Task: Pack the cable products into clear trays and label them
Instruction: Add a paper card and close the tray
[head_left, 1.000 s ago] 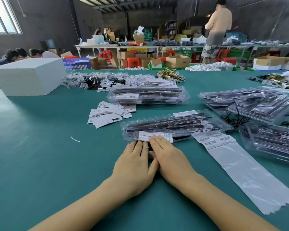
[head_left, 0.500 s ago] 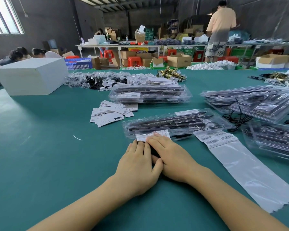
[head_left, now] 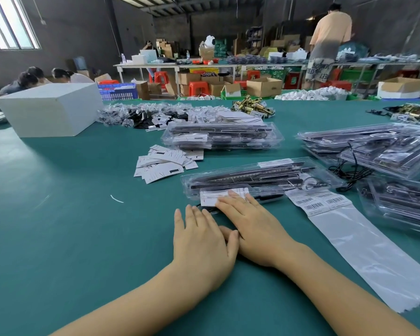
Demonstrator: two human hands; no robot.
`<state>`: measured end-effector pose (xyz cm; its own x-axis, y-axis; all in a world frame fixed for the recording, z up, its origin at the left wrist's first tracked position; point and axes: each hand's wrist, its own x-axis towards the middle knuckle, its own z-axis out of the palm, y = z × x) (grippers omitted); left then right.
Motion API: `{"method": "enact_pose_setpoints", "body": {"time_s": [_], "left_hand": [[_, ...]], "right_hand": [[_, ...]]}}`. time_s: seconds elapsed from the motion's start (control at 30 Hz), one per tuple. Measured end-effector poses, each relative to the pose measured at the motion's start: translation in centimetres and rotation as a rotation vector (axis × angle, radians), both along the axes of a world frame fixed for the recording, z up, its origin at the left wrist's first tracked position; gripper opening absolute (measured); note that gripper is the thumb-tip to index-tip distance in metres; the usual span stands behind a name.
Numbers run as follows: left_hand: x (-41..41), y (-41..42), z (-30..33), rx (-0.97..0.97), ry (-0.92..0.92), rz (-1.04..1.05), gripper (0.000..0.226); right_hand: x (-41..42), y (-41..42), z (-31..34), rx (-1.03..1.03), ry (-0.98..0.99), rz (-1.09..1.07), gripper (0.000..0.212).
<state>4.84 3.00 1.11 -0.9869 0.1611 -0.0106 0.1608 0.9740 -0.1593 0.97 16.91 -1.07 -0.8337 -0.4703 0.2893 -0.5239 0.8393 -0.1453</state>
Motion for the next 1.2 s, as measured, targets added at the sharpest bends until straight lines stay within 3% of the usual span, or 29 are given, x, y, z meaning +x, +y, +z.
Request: {"method": "enact_pose_setpoints", "body": {"time_s": [0.27,0.47,0.77,0.87,1.1,1.2], "left_hand": [[-1.2,-0.8,0.0,0.299,-0.108,0.04,0.08],[-1.8,-0.7,-0.7,0.42,-0.053,0.033,0.072],[-3.4,-2.0,-0.4,0.99,-0.025,0.085,0.023],[-3.8,-2.7,-0.3,1.272,0.005,0.168,0.023],[-4.7,-2.9,-0.2,1.413,0.031,0.299,0.014],[-4.9,-3.0,-0.3,1.286,0.1,0.301,0.016]], "right_hand": [[0.0,0.0,0.1,0.029,-0.026,-0.02,0.058],[0.2,0.0,0.2,-0.027,-0.009,-0.018,0.057],[0.3,0.1,0.5,-0.071,-0.005,-0.03,0.06],[0.3,0.1,0.5,-0.069,-0.002,-0.031,0.062],[0.2,0.2,0.5,-0.092,-0.005,-0.022,0.06],[0.2,0.2,0.5,-0.089,-0.009,-0.025,0.059]]}}
